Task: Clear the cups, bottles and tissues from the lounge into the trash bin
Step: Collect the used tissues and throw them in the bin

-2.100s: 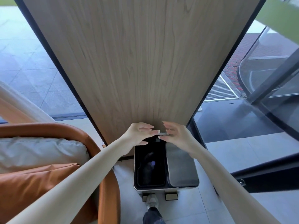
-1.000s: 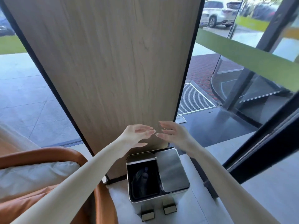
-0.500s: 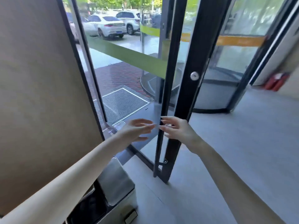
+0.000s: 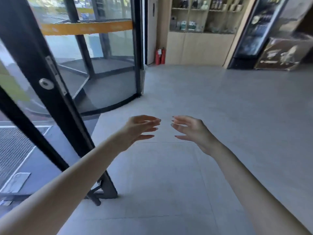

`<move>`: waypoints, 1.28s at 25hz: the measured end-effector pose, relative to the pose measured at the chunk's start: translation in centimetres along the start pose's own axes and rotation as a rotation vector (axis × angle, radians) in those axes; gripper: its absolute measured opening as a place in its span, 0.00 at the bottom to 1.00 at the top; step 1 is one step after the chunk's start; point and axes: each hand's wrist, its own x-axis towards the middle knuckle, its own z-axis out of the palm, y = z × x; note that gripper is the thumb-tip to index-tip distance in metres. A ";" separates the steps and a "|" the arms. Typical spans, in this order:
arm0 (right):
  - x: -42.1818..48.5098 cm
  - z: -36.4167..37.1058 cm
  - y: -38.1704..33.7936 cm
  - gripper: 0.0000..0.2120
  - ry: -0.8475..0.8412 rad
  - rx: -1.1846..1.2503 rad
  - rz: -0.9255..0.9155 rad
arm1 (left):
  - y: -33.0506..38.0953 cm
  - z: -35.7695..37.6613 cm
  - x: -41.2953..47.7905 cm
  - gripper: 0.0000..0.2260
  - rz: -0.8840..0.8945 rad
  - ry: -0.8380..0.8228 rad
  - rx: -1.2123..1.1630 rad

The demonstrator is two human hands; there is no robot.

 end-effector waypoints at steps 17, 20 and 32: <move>-20.7 -16.5 6.6 0.14 1.089 0.138 0.222 | -0.9 30.4 9.0 0.09 -0.034 -1.046 0.245; -24.8 -17.5 7.6 0.15 1.209 0.170 0.258 | -1.8 35.0 7.0 0.09 -0.062 -1.178 0.261; -37.9 -22.5 11.6 0.19 1.436 0.241 0.359 | -6.1 50.8 -1.3 0.14 -0.163 -1.391 0.359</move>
